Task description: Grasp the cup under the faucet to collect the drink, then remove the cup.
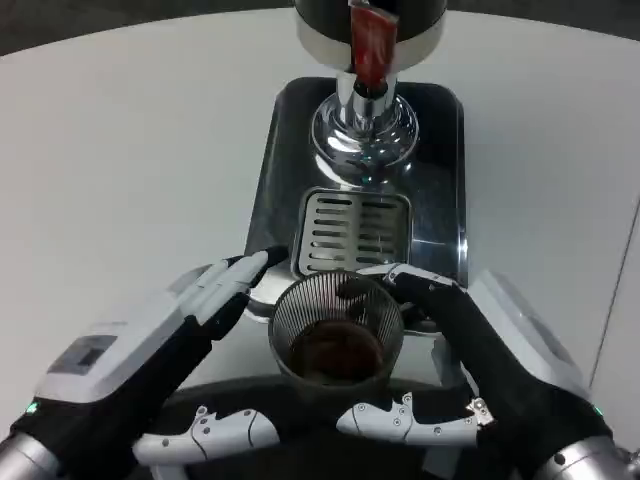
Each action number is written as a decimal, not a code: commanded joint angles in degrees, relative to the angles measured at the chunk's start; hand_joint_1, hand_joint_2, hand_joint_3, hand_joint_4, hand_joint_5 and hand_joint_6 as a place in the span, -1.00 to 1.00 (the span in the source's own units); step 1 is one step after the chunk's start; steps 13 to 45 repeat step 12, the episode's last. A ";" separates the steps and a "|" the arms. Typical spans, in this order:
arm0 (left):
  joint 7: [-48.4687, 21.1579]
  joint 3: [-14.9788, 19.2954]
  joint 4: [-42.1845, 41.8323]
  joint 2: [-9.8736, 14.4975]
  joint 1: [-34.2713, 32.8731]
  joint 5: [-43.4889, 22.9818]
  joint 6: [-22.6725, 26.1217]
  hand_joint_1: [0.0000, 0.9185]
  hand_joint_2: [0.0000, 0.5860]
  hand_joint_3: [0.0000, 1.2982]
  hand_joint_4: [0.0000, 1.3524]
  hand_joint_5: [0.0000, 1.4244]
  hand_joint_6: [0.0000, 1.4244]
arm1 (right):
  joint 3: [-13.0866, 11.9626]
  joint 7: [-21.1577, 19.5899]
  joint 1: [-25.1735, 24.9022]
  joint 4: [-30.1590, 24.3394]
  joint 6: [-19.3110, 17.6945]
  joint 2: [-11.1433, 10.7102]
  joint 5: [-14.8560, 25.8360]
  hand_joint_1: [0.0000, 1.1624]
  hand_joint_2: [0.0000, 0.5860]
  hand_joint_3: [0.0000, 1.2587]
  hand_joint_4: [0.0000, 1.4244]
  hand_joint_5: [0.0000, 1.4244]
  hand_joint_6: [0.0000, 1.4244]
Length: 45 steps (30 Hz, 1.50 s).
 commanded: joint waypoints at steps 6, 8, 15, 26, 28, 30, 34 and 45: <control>0.43 -0.43 0.39 0.26 0.19 -0.53 -0.87 -1.00 -0.80 -1.00 -1.00 -1.00 -1.00 | -0.20 -0.07 -0.30 -1.92 -0.71 0.66 0.50 0.77 -0.03 0.34 0.55 0.82 1.00; 0.43 -0.37 0.47 0.30 0.15 -0.56 -0.86 -1.00 -0.79 -1.00 -1.00 -1.00 -1.00 | -0.22 -0.04 -0.37 -1.85 -0.74 0.64 0.57 0.77 -0.03 0.34 0.55 0.82 1.00; 0.42 -0.32 0.71 0.38 0.00 -0.60 -0.87 -1.00 -0.79 -1.00 -1.00 -1.00 -1.00 | -0.23 0.03 -0.52 -1.73 -0.71 0.63 0.62 0.77 -0.03 0.34 0.55 0.82 1.00; 0.42 -0.32 0.71 0.38 0.00 -0.60 -0.87 -1.00 -0.79 -1.00 -1.00 -1.00 -1.00 | -0.23 0.03 -0.52 -1.73 -0.71 0.63 0.62 0.77 -0.03 0.34 0.55 0.82 1.00; 0.42 -0.32 0.71 0.38 0.00 -0.60 -0.87 -1.00 -0.79 -1.00 -1.00 -1.00 -1.00 | -0.23 0.03 -0.52 -1.73 -0.71 0.63 0.62 0.77 -0.03 0.34 0.55 0.82 1.00; 0.42 -0.32 0.71 0.38 0.00 -0.60 -0.87 -1.00 -0.79 -1.00 -1.00 -1.00 -1.00 | -0.23 0.03 -0.52 -1.73 -0.71 0.63 0.62 0.77 -0.03 0.34 0.55 0.82 1.00; 0.42 -0.32 0.71 0.38 0.00 -0.60 -0.87 -1.00 -0.79 -1.00 -1.00 -1.00 -1.00 | -0.23 0.03 -0.52 -1.73 -0.71 0.63 0.62 0.77 -0.03 0.34 0.55 0.82 1.00; 0.42 -0.32 0.71 0.38 0.00 -0.60 -0.87 -1.00 -0.79 -1.00 -1.00 -1.00 -1.00 | -0.23 0.03 -0.52 -1.73 -0.71 0.63 0.62 0.77 -0.03 0.34 0.55 0.82 1.00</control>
